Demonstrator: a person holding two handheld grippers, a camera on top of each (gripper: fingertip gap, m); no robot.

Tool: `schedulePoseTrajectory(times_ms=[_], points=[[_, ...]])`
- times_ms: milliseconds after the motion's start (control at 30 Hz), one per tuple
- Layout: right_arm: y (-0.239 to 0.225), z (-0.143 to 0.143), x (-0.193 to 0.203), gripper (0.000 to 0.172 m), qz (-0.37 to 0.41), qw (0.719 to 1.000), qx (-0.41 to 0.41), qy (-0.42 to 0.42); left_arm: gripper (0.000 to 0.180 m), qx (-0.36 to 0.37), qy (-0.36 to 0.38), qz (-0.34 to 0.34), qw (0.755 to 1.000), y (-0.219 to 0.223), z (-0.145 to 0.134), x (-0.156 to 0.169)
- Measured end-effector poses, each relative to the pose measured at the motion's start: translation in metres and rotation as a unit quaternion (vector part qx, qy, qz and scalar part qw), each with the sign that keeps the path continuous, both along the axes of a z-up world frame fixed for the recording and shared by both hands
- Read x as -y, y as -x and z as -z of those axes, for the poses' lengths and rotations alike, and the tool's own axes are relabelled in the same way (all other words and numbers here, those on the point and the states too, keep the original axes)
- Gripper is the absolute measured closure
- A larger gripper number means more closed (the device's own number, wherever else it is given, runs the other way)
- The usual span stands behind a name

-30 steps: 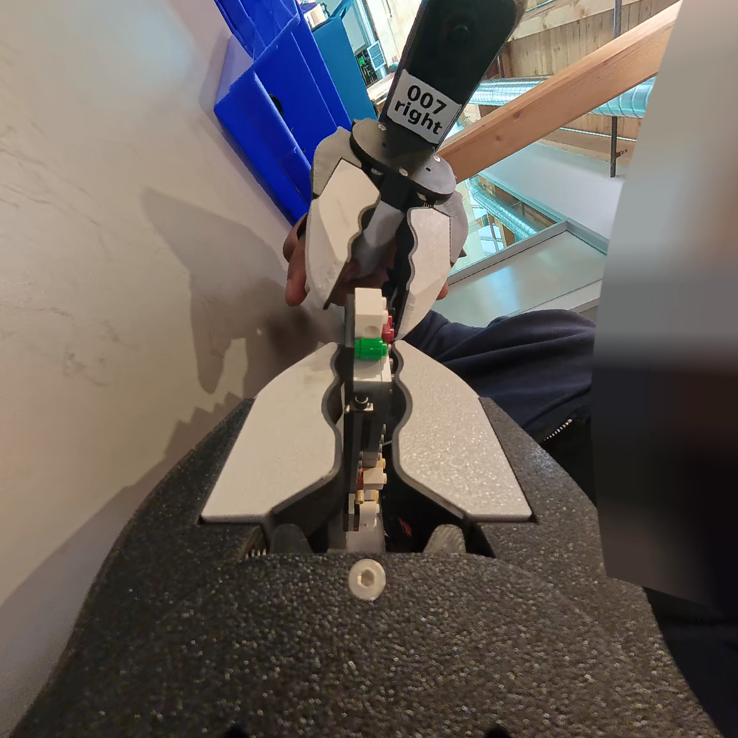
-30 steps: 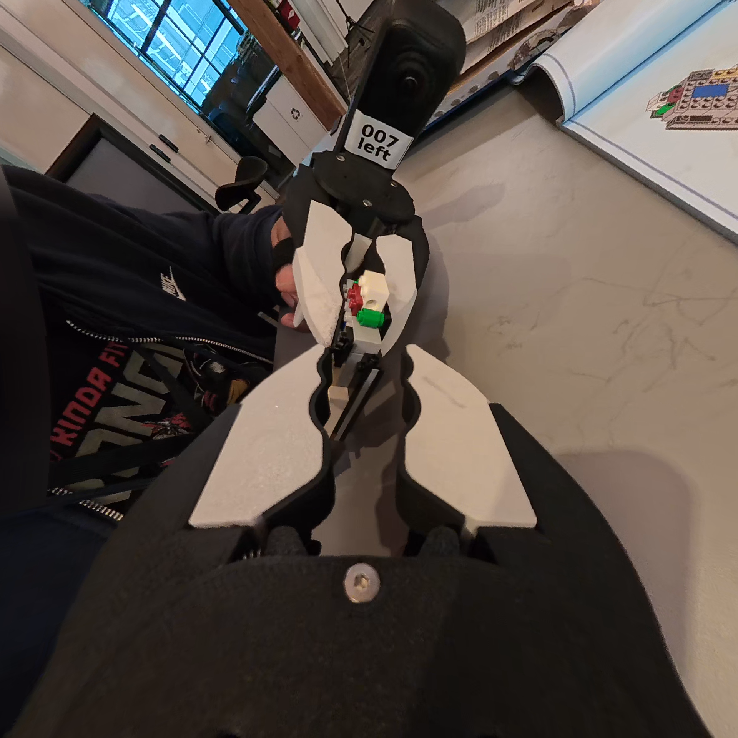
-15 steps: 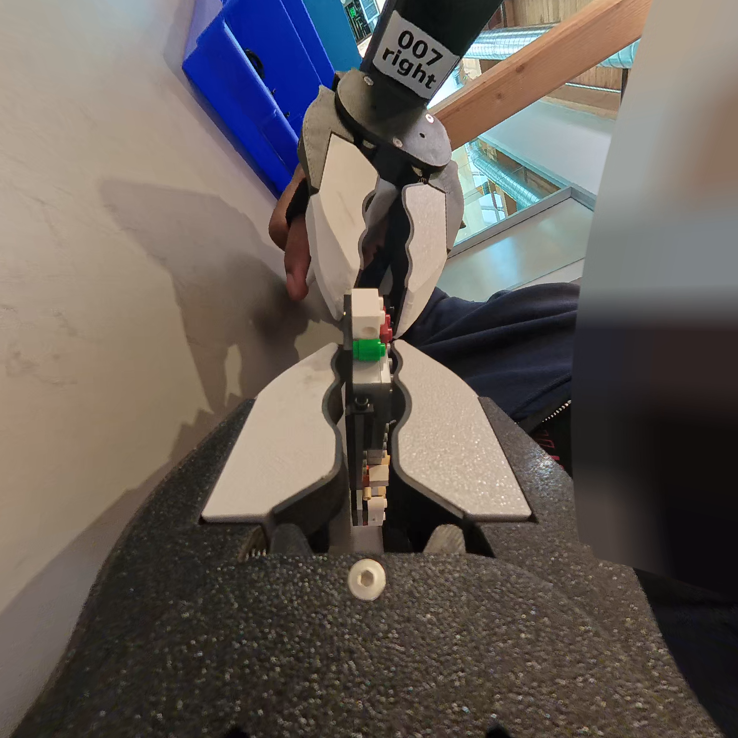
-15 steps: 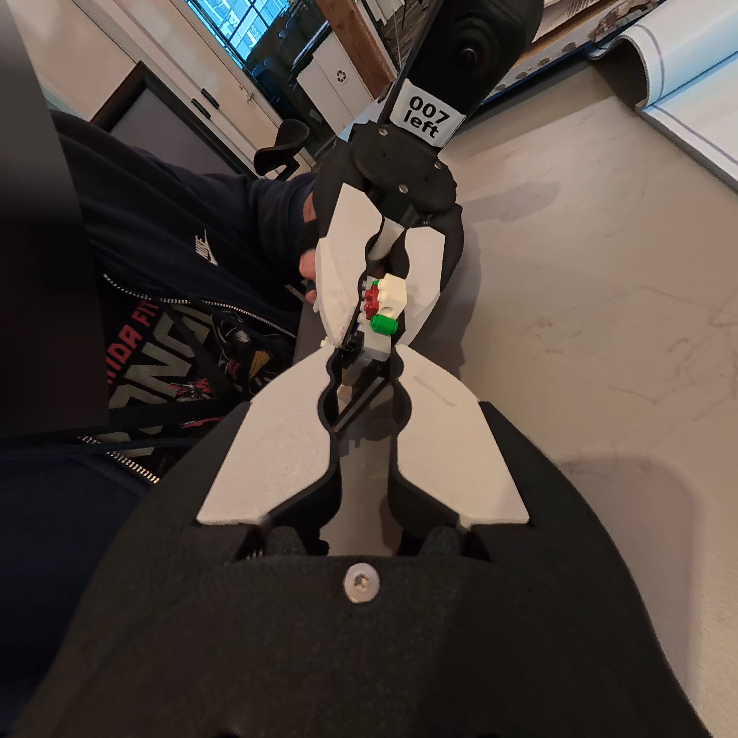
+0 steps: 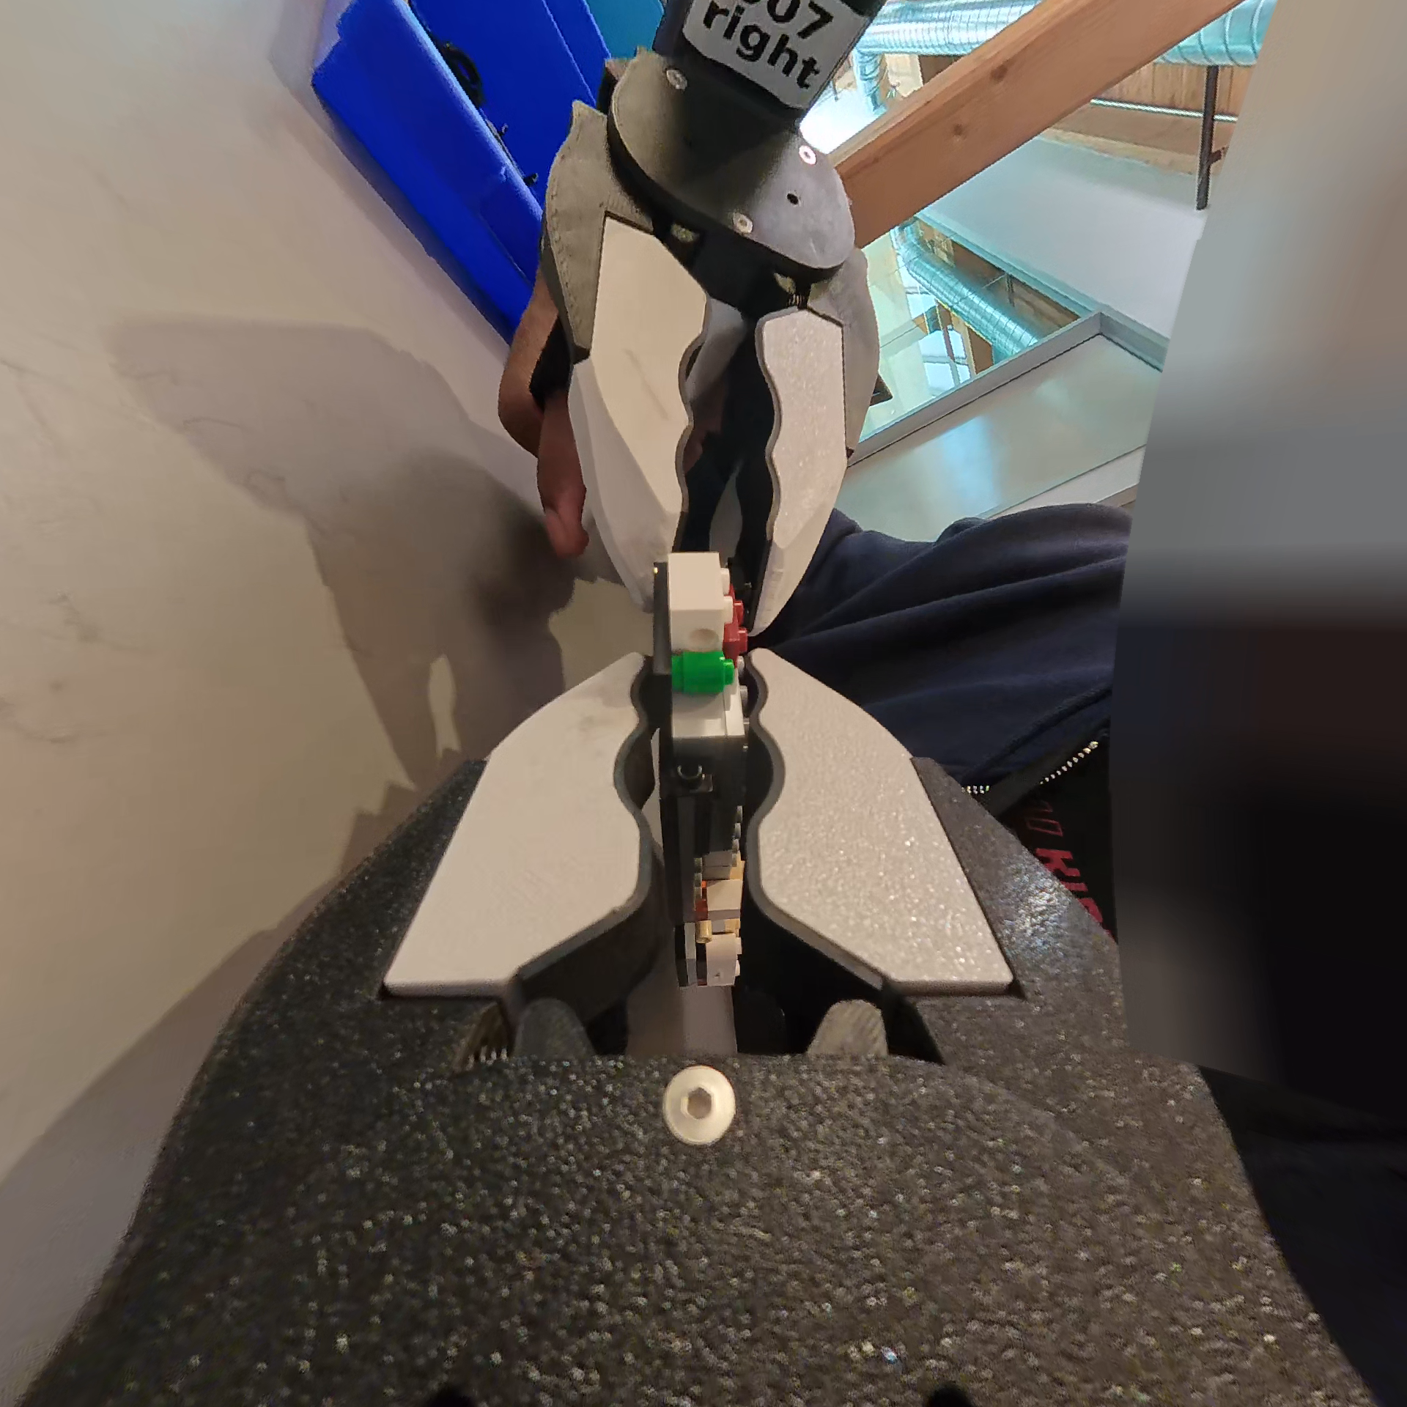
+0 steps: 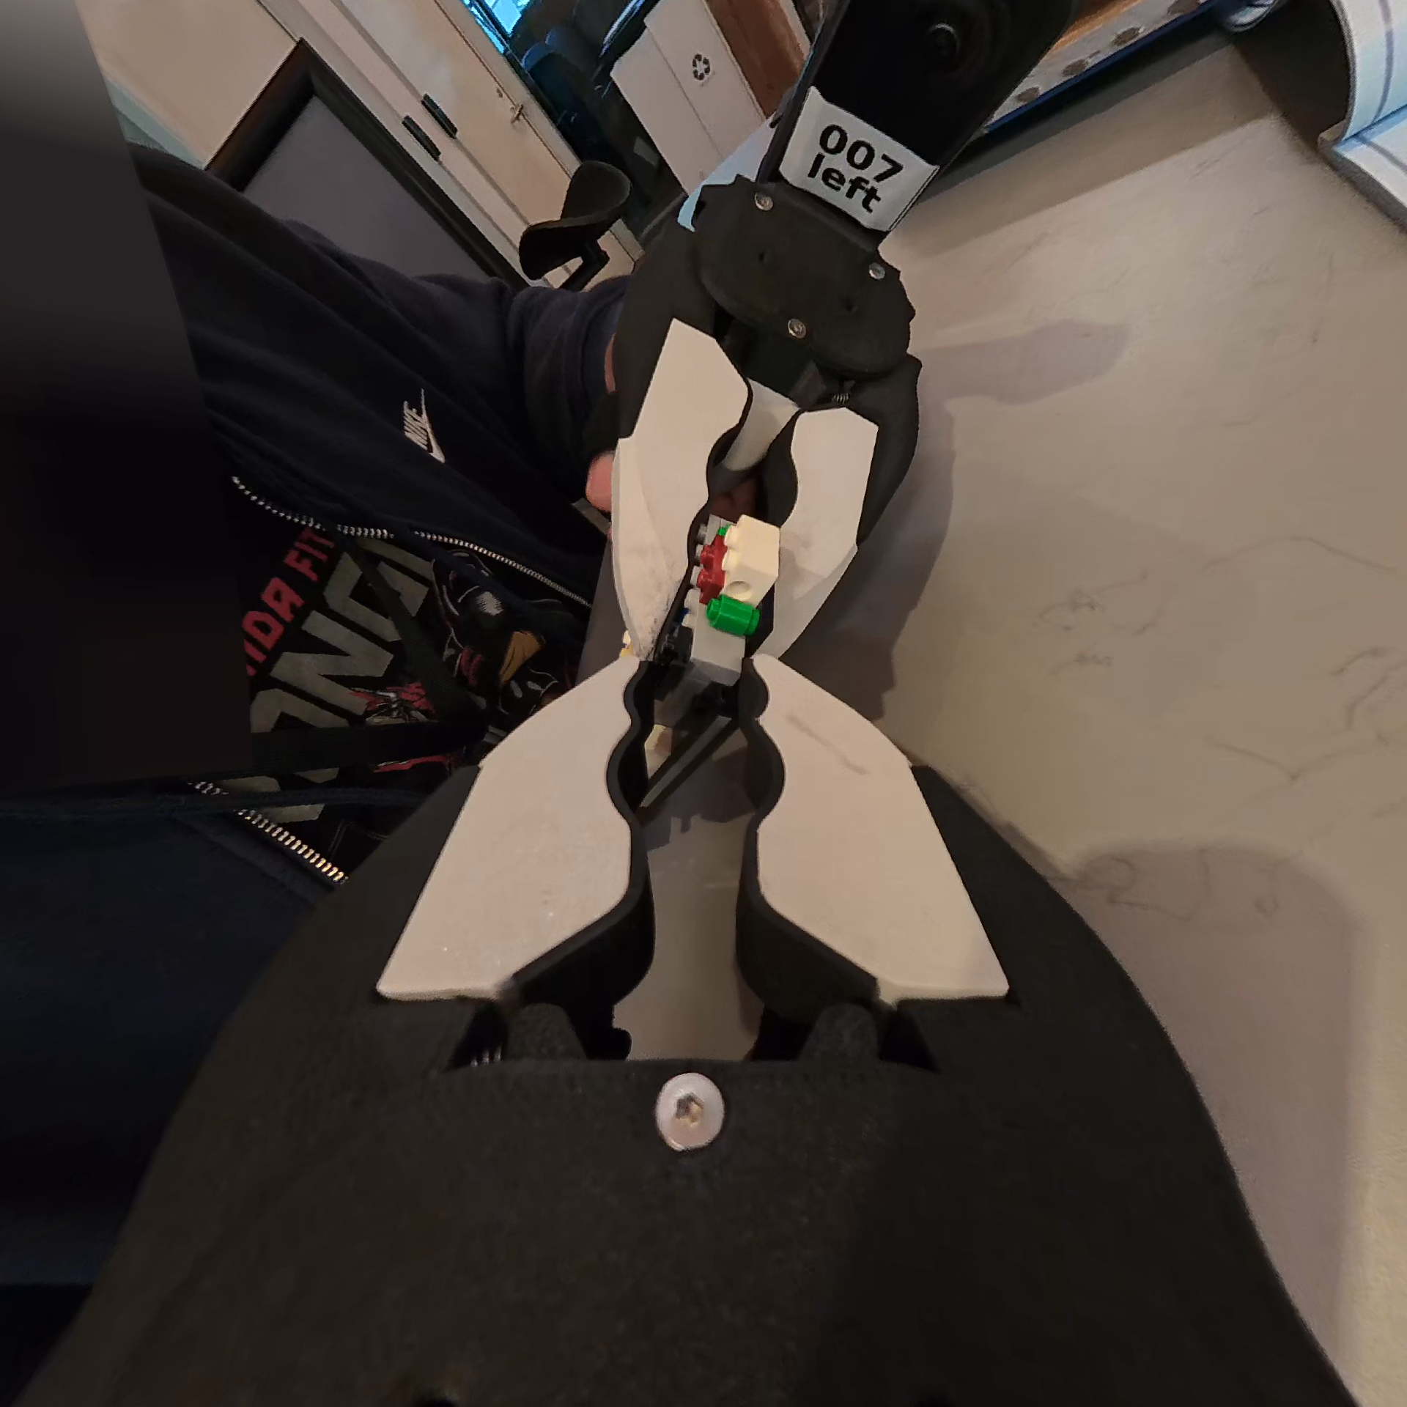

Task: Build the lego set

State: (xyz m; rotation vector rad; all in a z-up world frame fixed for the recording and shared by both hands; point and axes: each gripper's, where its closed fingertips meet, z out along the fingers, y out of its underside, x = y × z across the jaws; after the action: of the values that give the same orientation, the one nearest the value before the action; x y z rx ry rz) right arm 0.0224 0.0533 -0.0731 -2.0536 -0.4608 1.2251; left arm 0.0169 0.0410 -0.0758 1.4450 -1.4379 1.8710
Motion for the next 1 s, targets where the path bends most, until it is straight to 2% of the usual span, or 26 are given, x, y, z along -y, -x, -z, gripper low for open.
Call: schedulePoseTrajectory(times_ms=[133, 500, 633, 733, 1000], points=[[0.0, 0.0, 0.0, 0.15, 0.002, 1.0, -0.007, 0.004, 0.161, -0.003, 0.006, -0.001, 1.0, -0.001, 0.0, 0.0], [-0.013, -0.004, -0.016, 0.141, 0.087, 0.996, -0.024, 0.001, 0.161, -0.001, 0.016, -0.045, 0.999, -0.01, -0.002, -0.013], [-0.012, -0.004, -0.02, 0.142, 0.096, 0.995, -0.036, 0.004, 0.161, 0.001, 0.011, -0.05, 0.999, -0.01, -0.002, -0.013], [-0.01, -0.005, -0.021, 0.149, 0.097, 0.994, -0.049, 0.005, 0.161, 0.001, 0.007, -0.056, 0.998, -0.011, -0.001, -0.015], [-0.009, -0.008, -0.02, 0.15, 0.094, 0.994, -0.06, 0.001, 0.161, 0.016, -0.007, -0.058, 0.998, -0.01, -0.004, -0.014]])
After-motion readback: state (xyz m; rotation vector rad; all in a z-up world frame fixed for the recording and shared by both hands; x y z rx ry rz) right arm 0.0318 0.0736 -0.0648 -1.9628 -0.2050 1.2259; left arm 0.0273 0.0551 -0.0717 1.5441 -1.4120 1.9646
